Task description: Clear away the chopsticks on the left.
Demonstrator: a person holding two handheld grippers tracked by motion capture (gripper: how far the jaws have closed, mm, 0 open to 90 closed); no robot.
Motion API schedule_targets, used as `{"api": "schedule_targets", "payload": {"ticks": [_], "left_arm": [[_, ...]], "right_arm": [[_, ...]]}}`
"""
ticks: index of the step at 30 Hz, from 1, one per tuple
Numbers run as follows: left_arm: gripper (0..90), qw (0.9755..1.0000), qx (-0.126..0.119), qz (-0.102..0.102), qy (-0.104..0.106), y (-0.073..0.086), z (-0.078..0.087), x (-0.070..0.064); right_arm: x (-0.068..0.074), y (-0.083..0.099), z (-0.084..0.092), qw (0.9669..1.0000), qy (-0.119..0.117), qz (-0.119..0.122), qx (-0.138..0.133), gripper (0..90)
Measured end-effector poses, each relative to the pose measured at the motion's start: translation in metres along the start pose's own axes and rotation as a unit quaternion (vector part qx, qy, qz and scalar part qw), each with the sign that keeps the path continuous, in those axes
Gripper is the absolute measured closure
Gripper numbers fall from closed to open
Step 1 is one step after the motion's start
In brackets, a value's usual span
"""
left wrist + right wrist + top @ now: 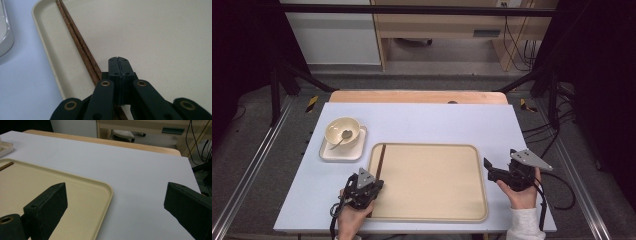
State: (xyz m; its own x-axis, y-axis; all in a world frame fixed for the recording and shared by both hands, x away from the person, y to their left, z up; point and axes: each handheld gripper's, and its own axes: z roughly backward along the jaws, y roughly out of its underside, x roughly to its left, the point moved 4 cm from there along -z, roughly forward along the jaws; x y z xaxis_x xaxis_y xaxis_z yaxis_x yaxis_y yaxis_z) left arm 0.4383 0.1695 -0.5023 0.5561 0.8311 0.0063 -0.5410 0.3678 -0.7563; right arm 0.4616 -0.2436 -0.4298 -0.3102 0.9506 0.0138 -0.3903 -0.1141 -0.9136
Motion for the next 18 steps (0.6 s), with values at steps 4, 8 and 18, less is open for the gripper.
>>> {"api": "schedule_targets", "payload": {"ticks": [4,8,18], "left_arm": [[87.1,0.9998,-0.021,0.003,0.001,-0.008,0.007,0.003],[81.0,0.9992,-0.041,-0.004,0.001,-0.018,0.016,0.008],[53.9,0.9959,-0.086,-0.016,0.024,-0.056,0.037,0.026]], "right_arm": [[0.000,0.000,0.000,1.0000,0.001,0.000,0.000,5.2],[0.000,0.000,0.000,1.0000,0.002,0.000,-0.001,5.1],[0.000,0.000,0.000,1.0000,0.001,-0.001,0.000,5.1]]}}
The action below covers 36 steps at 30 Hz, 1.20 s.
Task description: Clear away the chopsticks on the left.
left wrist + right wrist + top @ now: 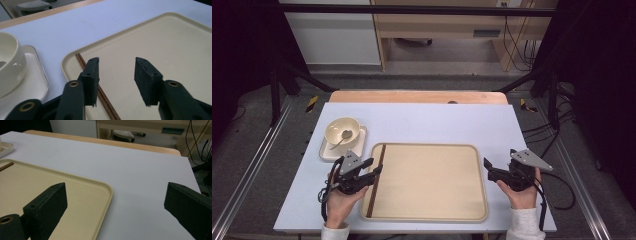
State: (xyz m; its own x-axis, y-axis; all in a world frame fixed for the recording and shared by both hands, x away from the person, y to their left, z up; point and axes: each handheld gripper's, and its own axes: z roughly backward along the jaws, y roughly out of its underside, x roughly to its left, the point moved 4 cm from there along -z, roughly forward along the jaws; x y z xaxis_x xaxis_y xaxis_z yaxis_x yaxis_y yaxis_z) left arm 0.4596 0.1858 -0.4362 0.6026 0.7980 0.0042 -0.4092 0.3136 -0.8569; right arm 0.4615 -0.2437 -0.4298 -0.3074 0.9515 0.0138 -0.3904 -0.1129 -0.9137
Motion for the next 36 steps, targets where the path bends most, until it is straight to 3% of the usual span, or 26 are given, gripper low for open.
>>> {"api": "schedule_targets", "payload": {"ticks": [5,11,14,17,18,22,26,27,36], "left_arm": [[43.1,0.9998,-0.011,-0.010,0.015,-0.009,0.004,0.007],[33.6,0.9998,-0.008,-0.015,0.009,-0.009,0.006,0.017],[31.9,0.9996,-0.011,-0.024,0.012,-0.003,0.009,0.020],[30.1,0.9997,-0.013,-0.019,0.011,0.002,0.011,0.023],[29.7,0.9994,-0.005,-0.034,0.009,0.011,0.014,0.026],[28.5,0.9992,-0.003,-0.039,0.004,0.020,0.019,0.034],[27.1,0.9994,0.002,-0.031,-0.012,0.027,0.024,0.044],[27.1,0.9997,-0.002,-0.020,-0.011,0.030,0.028,0.050],[25.3,0.9995,-0.007,-0.008,-0.030,0.035,0.038,0.070]], "right_arm": [[-0.001,0.000,0.000,1.0000,0.002,0.001,-0.001,5.0],[0.001,0.000,0.000,1.0000,0.001,-0.001,0.000,4.9],[0.001,0.000,0.000,1.0000,0.002,-0.001,-0.001,4.9],[0.001,0.001,-0.001,1.0000,0.003,0.003,0.002,4.9],[0.001,0.001,-0.001,1.0000,0.004,0.003,0.003,4.9],[0.001,0.002,-0.002,1.0000,0.006,0.000,0.003,4.9],[0.001,0.002,-0.003,1.0000,0.006,0.003,0.007,4.9],[0.001,0.002,-0.003,0.9999,0.006,0.005,0.006,4.9],[0.000,0.003,-0.003,0.9999,0.007,0.002,0.008,4.9]]}}
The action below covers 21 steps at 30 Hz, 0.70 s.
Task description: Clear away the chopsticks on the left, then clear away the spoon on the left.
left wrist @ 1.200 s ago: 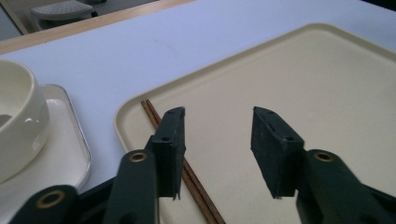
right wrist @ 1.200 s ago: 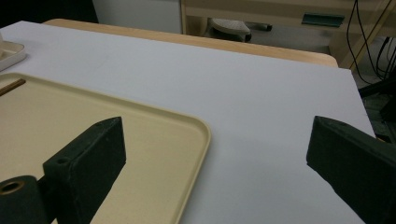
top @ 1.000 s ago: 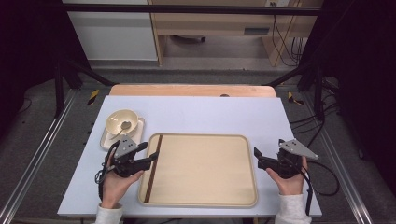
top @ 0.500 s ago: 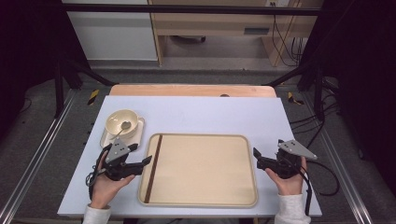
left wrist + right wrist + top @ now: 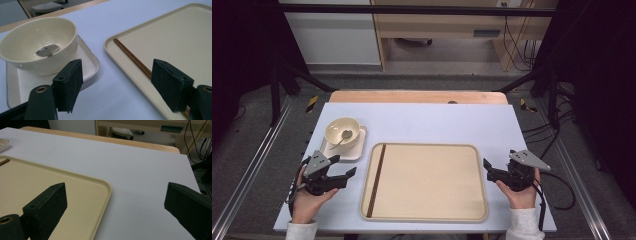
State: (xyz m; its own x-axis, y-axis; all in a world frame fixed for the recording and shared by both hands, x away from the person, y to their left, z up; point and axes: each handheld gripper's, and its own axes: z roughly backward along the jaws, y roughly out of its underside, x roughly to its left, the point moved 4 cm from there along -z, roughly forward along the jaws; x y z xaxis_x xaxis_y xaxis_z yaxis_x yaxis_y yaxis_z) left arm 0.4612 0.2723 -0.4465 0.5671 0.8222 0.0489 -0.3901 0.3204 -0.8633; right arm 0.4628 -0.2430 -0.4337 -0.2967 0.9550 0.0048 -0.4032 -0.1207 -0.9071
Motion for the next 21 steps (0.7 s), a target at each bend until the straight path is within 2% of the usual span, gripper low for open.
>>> {"api": "schedule_targets", "payload": {"ticks": [3,4,12,21], "left_arm": [[24.9,1.0000,0.002,0.004,-0.009,0.002,0.002,0.005],[24.8,0.9999,-0.001,0.008,-0.012,0.002,0.004,0.011],[24.4,0.9993,-0.015,0.020,-0.028,0.001,0.012,0.026],[24.3,0.9988,-0.023,0.022,-0.036,-0.003,0.012,0.036]], "right_arm": [[0.000,0.000,0.000,1.0000,-0.001,0.001,0.001,4.9],[0.000,0.000,0.000,1.0000,-0.001,0.001,0.000,4.9],[0.001,0.000,0.000,1.0000,-0.003,0.001,0.001,4.9],[0.001,0.000,-0.001,1.0000,-0.002,0.005,0.002,4.9]]}}
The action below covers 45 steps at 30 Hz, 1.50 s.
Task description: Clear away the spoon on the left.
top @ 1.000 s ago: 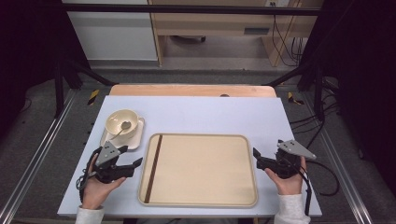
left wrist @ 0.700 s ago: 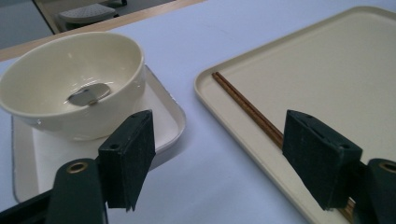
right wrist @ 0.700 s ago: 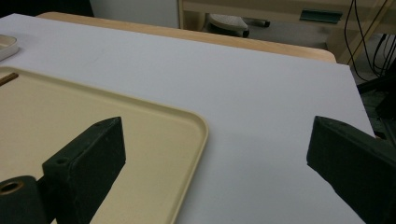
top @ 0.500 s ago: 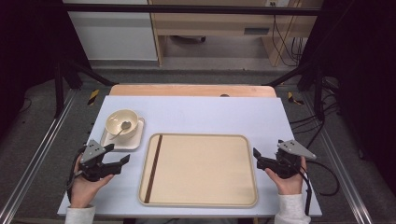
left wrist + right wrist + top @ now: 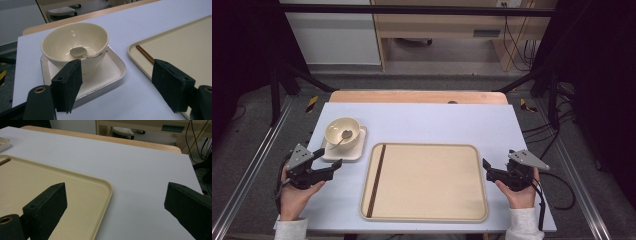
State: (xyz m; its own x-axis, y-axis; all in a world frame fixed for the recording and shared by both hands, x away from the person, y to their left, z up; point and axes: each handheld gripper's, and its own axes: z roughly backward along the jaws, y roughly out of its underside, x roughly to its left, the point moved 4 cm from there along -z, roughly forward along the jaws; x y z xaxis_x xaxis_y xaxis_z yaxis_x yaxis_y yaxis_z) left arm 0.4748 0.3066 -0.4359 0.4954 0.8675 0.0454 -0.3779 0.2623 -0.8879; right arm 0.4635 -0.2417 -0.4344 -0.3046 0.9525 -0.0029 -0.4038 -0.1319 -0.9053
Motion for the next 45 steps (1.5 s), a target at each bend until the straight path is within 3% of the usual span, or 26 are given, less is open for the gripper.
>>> {"api": "schedule_targets", "payload": {"ticks": [7,11,18,25,30,38,45], "left_arm": [[23.7,0.9999,0.004,-0.008,-0.014,-0.002,-0.008,0.007],[23.8,0.9998,0.010,-0.003,-0.015,-0.001,-0.012,0.012],[27.2,0.9997,0.009,-0.013,-0.016,-0.002,-0.022,0.018],[38.2,0.9999,0.010,-0.012,-0.008,-0.003,-0.036,0.023],[49.6,0.9997,0.014,-0.015,-0.014,0.000,-0.044,0.026],[66.3,0.9998,0.009,-0.013,-0.015,-0.001,-0.041,0.027],[75.4,0.9996,0.015,-0.015,-0.018,0.001,-0.042,0.025]], "right_arm": [[0.001,0.001,-0.001,1.0000,-0.003,0.000,0.002,4.9],[0.003,0.001,-0.002,1.0000,-0.004,0.003,0.004,4.9],[0.004,0.001,-0.002,1.0000,-0.004,0.003,0.003,5.0],[0.005,0.002,-0.005,0.9999,-0.002,0.008,0.008,5.0],[0.005,0.002,-0.005,0.9999,-0.003,0.006,0.008,5.0],[0.004,0.001,-0.003,1.0000,-0.002,0.007,0.002,5.1],[0.004,0.001,-0.004,1.0000,-0.005,0.003,0.006,5.1]]}}
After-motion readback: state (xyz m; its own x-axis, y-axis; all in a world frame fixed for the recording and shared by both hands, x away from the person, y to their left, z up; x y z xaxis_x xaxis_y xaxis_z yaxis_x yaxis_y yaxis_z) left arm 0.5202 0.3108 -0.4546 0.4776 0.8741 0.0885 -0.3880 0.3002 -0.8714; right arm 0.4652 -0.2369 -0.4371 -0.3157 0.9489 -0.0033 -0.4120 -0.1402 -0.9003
